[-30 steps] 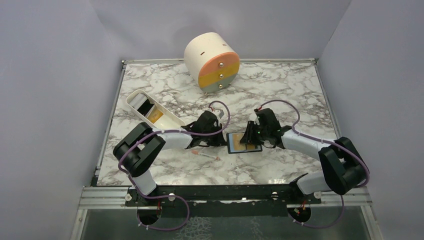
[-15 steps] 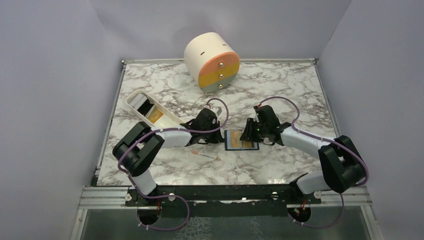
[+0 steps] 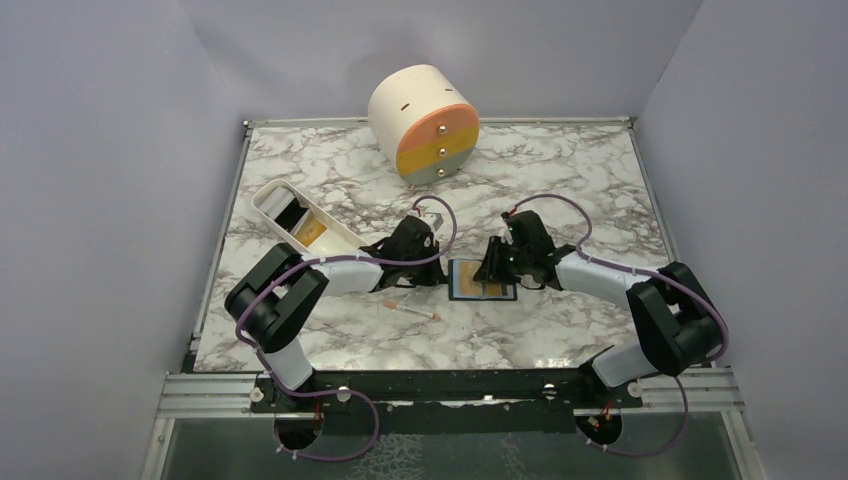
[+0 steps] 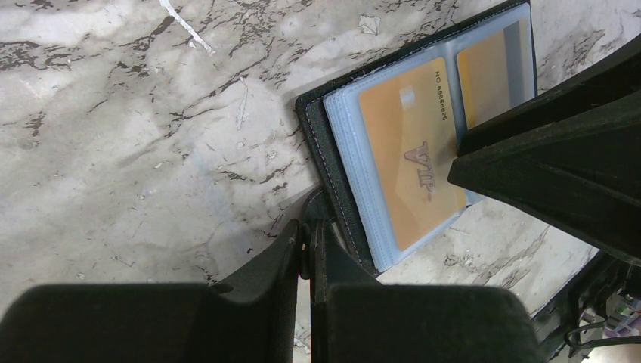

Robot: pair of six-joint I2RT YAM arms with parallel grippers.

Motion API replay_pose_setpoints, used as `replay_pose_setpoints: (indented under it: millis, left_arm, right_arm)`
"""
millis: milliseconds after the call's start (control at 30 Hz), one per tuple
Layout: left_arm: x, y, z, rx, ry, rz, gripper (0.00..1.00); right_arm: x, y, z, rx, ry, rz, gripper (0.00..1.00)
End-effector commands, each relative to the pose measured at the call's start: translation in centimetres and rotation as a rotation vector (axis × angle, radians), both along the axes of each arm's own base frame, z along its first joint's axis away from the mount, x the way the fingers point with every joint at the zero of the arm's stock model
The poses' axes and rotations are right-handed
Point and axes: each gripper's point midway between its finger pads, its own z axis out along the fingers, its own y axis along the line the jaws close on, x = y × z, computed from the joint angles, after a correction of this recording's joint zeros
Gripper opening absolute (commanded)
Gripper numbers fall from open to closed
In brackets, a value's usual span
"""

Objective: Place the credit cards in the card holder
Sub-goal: Insert the credit card into the card holder.

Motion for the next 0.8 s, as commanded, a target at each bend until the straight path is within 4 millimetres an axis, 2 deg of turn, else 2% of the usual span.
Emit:
replay_pose_setpoints:
  millis: [0,267,433,600,667,767]
  left_arm:
    - [0.5,-0.1,0.1,0.002,-0.016,-0.008,0.0]
    - [0.7,-0.3,0.4,-0.001,-0.027,-0.013,0.0]
    - [1.2,0.1,1.0,0.015,-0.041,0.001,0.0]
    - [1.7,0.2,3.4,-0.034,-0.072,0.022,0.21]
    - [1.5,-0.5,4.8,-0.088,-0.076,0.003,0.3]
    - [1.0,-2.2,6.6,-0.191,-0.072,-0.05,0.37]
  right_arm:
    - [0.4,1.5,0.6,0.053,-0.016,0.027,0.27]
    - [0.2,2.4,1.0,0.078,-0.038,0.06,0.24]
    - [0.1,1.3,1.3,0.024,-0.051,0.043,0.24]
    - [-0.1,-0.8,1.6,-0.056,-0.065,-0.015,0.24]
    - [0.0,-1.1,1.8,-0.065,-0.077,-0.026,0.22]
    - [0.4,-0.9,1.9,-0.07,-0.083,-0.023,0.19]
